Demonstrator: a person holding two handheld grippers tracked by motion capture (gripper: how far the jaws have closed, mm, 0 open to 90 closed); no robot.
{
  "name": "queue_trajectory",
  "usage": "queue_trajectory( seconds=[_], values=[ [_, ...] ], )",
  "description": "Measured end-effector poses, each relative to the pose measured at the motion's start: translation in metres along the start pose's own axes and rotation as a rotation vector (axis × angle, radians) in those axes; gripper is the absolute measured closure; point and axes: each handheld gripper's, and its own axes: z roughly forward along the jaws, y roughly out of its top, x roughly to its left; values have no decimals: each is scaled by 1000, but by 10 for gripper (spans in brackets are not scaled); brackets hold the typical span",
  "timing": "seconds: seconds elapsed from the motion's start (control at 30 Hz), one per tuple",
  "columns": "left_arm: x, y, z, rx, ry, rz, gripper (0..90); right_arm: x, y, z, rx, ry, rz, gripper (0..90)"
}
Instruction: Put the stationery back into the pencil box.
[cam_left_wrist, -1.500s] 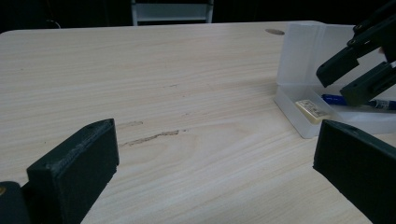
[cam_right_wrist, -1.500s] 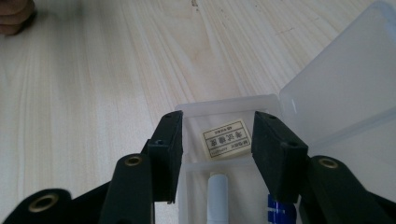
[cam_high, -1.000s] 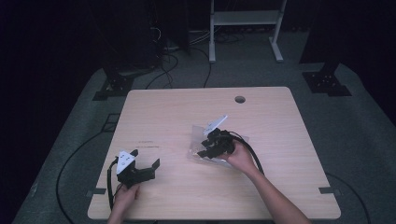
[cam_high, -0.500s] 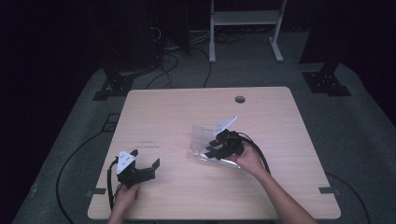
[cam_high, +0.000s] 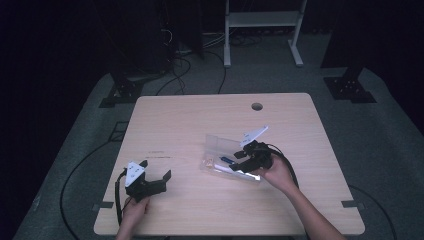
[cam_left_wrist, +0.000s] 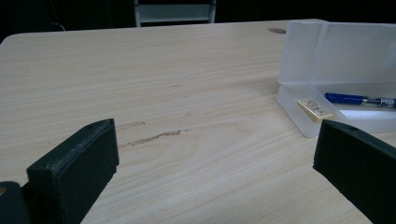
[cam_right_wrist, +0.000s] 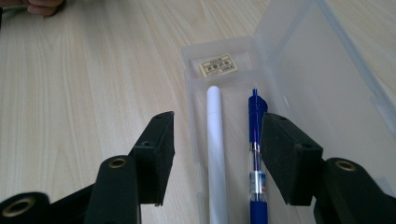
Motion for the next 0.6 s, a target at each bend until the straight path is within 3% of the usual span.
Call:
queue_trajectory(
  seconds=[0.4, 0.6],
  values=[
    [-2, 0, -1, -2, 1, 15, 0, -4, -29, -21, -17, -26, 38, 442],
    [-1, 0, -1, -6, -1, 3, 0, -5, -39, -27, -14, -31, 45, 439]
  ],
)
